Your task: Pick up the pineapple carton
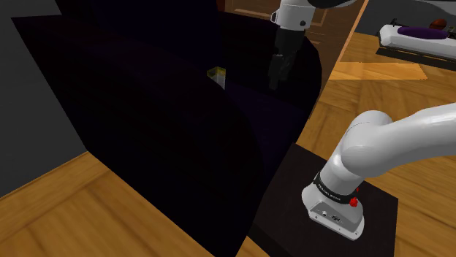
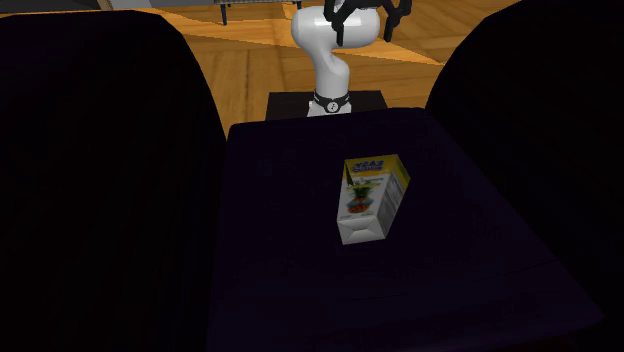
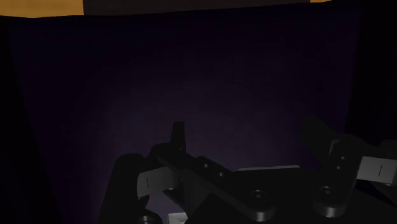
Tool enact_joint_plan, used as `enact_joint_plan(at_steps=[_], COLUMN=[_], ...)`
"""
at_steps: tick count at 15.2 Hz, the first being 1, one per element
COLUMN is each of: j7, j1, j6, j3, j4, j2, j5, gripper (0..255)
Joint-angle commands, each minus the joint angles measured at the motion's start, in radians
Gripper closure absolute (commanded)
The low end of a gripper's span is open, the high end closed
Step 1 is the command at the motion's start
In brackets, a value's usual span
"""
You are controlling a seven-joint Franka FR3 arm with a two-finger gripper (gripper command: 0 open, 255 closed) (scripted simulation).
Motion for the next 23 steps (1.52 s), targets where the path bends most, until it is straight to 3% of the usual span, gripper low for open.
enact_joint_plan(at_steps=[1, 10, 17, 23], j7=[0.0, -0.424, -0.735, -0.98], j1=[0.0, 0.079, 0.137, 0.167], j6=[0.0, 0.15, 0.206, 0.21], j3=[0.0, -0.131, -0.179, -0.175], j4=[0.0, 0.207, 0.436, 0.667], j2=[0.0, 0.342, 0.612, 0.834], j5=[0.0, -0.09, -0.085, -0.057], gripper=[0, 0, 0, 0])
